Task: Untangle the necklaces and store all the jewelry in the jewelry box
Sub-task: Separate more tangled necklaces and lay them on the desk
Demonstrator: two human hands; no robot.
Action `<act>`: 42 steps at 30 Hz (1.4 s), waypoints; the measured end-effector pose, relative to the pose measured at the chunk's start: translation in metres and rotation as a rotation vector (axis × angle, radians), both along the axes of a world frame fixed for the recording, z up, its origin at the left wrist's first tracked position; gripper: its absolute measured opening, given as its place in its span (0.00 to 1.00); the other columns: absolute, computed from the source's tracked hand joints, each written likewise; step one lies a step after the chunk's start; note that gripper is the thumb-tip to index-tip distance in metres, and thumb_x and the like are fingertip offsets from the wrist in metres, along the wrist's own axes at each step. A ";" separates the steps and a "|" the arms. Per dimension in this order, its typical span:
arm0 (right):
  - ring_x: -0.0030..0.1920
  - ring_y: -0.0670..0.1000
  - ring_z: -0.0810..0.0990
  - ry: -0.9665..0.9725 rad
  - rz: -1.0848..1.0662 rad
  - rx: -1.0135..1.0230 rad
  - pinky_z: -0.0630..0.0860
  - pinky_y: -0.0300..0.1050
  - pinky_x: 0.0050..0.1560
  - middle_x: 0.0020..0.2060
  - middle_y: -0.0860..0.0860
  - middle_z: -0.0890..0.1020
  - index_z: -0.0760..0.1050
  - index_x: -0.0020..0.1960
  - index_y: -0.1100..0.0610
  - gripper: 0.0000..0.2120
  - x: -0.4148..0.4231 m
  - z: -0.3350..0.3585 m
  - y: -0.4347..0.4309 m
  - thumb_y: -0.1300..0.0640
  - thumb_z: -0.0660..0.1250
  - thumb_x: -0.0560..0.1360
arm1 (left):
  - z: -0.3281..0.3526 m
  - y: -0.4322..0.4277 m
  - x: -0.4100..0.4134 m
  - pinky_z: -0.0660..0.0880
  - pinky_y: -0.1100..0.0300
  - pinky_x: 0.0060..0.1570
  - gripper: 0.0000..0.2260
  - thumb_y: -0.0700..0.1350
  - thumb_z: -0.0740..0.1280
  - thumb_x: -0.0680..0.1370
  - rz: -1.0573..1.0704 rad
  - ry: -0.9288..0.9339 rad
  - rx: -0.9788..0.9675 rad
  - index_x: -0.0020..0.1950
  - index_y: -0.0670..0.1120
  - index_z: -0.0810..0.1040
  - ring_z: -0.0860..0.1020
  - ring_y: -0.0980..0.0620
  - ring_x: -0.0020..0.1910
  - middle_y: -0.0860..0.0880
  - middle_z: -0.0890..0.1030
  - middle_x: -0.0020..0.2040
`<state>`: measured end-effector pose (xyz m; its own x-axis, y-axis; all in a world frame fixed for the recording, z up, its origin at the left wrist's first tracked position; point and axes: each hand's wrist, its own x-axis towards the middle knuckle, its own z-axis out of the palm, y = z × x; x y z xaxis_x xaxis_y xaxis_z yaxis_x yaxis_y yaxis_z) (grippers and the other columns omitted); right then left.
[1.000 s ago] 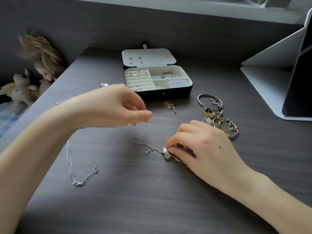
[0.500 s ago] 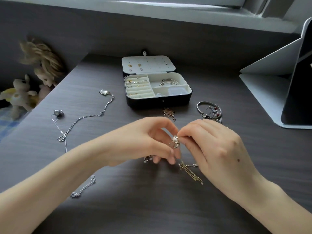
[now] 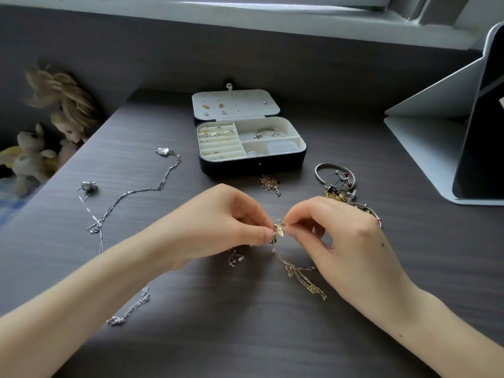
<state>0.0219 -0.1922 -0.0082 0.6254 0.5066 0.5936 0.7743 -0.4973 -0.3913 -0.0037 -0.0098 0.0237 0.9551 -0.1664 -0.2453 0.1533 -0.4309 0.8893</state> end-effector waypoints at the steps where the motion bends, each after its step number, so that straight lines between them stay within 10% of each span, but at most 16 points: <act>1: 0.36 0.39 0.68 0.030 -0.003 0.010 0.68 0.31 0.41 0.34 0.44 0.77 0.77 0.41 0.58 0.04 0.000 0.001 0.000 0.58 0.67 0.72 | -0.001 0.000 0.000 0.70 0.69 0.35 0.02 0.42 0.73 0.71 0.002 -0.012 0.010 0.40 0.47 0.84 0.75 0.60 0.31 0.52 0.82 0.32; 14: 0.38 0.39 0.67 -0.024 0.009 -0.012 0.66 0.29 0.43 0.36 0.44 0.75 0.79 0.44 0.59 0.05 -0.003 0.012 0.001 0.66 0.66 0.71 | -0.002 -0.003 -0.001 0.72 0.61 0.41 0.03 0.43 0.71 0.72 -0.003 -0.027 0.070 0.39 0.49 0.84 0.76 0.57 0.34 0.48 0.84 0.37; 25: 0.38 0.46 0.75 0.232 -0.067 -0.171 0.71 0.43 0.41 0.36 0.42 0.79 0.80 0.45 0.49 0.14 -0.006 0.014 0.000 0.44 0.59 0.71 | -0.006 -0.003 0.002 0.64 0.66 0.32 0.04 0.46 0.74 0.68 -0.004 -0.055 -0.087 0.39 0.48 0.82 0.70 0.56 0.32 0.50 0.78 0.32; 30: 0.35 0.39 0.76 0.402 -0.059 0.014 0.67 0.28 0.37 0.31 0.41 0.80 0.81 0.39 0.51 0.04 -0.005 0.021 -0.001 0.53 0.69 0.71 | -0.010 -0.004 0.001 0.64 0.67 0.29 0.03 0.43 0.72 0.70 -0.033 -0.257 0.087 0.38 0.49 0.80 0.66 0.58 0.26 0.56 0.70 0.25; 36: 0.27 0.41 0.75 0.874 -0.024 0.306 0.68 0.30 0.29 0.29 0.50 0.82 0.79 0.39 0.57 0.05 -0.003 0.028 -0.002 0.61 0.68 0.74 | -0.010 -0.004 -0.001 0.63 0.69 0.30 0.07 0.38 0.71 0.70 -0.036 -0.396 0.229 0.39 0.50 0.78 0.66 0.57 0.26 0.56 0.69 0.24; 42: 0.29 0.43 0.76 0.911 -0.038 0.410 0.73 0.37 0.30 0.31 0.52 0.83 0.77 0.39 0.60 0.06 -0.002 0.030 -0.003 0.64 0.66 0.74 | -0.011 -0.002 0.000 0.62 0.69 0.29 0.05 0.39 0.72 0.70 -0.048 -0.395 0.245 0.39 0.49 0.80 0.65 0.57 0.25 0.56 0.68 0.23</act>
<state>0.0196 -0.1953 0.0219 0.9405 0.3399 0.0040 0.0798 -0.2094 -0.9746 -0.0036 -0.0122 0.0126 0.9759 -0.1949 0.0984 -0.2019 -0.6340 0.7465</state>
